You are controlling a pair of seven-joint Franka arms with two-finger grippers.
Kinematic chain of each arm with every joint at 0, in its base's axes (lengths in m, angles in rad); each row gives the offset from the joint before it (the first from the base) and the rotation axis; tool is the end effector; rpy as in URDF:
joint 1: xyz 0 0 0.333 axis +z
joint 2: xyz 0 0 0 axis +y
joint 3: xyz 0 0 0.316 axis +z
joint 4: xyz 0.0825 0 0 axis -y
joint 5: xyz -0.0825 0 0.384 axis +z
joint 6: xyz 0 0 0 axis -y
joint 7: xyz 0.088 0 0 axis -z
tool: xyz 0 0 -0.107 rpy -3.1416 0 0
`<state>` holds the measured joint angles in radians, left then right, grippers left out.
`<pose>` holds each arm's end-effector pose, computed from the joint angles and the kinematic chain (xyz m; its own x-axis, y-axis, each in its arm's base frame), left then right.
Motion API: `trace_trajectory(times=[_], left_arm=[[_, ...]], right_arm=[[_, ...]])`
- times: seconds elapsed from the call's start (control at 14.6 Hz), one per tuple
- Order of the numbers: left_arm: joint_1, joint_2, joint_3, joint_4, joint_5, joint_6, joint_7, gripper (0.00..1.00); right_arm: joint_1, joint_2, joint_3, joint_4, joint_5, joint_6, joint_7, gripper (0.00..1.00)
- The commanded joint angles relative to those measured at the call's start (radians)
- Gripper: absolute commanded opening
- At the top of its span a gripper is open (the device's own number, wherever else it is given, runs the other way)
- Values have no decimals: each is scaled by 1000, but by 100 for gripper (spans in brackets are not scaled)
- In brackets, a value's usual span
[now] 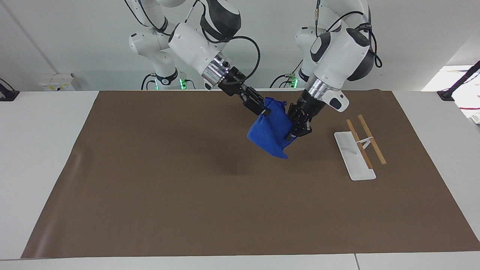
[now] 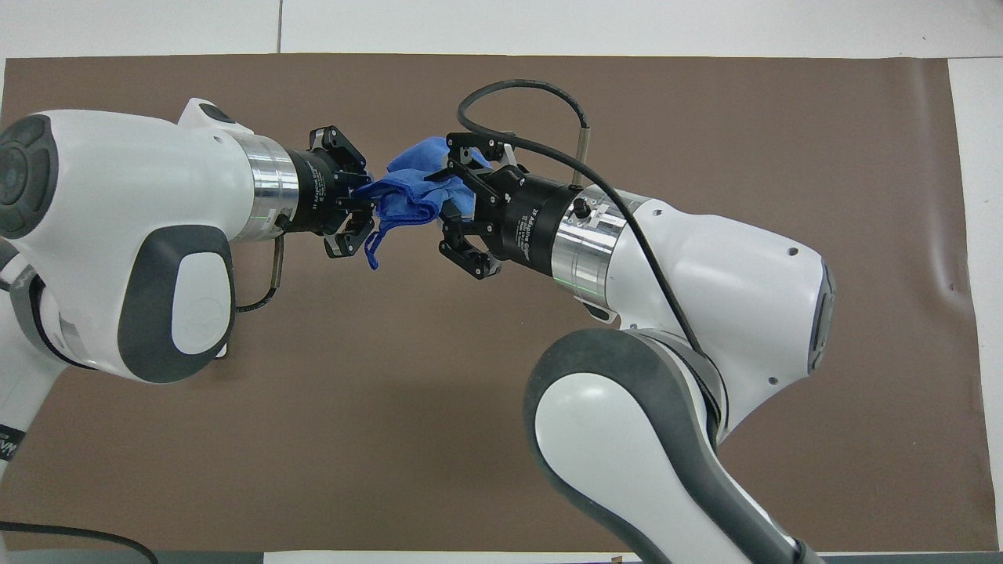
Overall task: Right arm passes towel to left arm to hang
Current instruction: 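Bring the towel toward the left gripper and grasp it with the left gripper, then open the right gripper and withdraw it while the left gripper pulls the towel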
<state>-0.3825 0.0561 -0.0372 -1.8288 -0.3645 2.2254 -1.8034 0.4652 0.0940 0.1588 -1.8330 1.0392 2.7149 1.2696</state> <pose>0.5528 -0.2584 0.5342 0.0560 0.9148 -0.3999 0.9774 0.0315 0.2089 0.5331 0.3412 0.5539 0.3122 -0.6458 -0.6967 -0.8515 0.1349 -0.5066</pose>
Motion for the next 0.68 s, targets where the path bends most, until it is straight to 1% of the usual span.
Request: trace_trajectory(times=[0.0, 0.34, 0.41, 0.48, 0.62], left_arm=[[1, -2, 8, -7, -5, 19, 19, 0], [1, -10, 13, -3, 10, 8, 113, 0], [1, -12, 14, -4, 15, 8, 116, 0], [1, -12, 13, -4, 33, 7, 118, 0], [-3, -13, 13, -4, 108, 8, 119, 0]], right_arm=[[4, 0, 1, -3, 19, 22, 5, 0], [1, 0, 1, -3, 18, 17, 5, 0], [1, 0, 1, -3, 18, 17, 5, 13], [3, -2, -1, -3, 13, 16, 1, 99], [-13, -5, -5, -20, -16, 11, -37, 100]])
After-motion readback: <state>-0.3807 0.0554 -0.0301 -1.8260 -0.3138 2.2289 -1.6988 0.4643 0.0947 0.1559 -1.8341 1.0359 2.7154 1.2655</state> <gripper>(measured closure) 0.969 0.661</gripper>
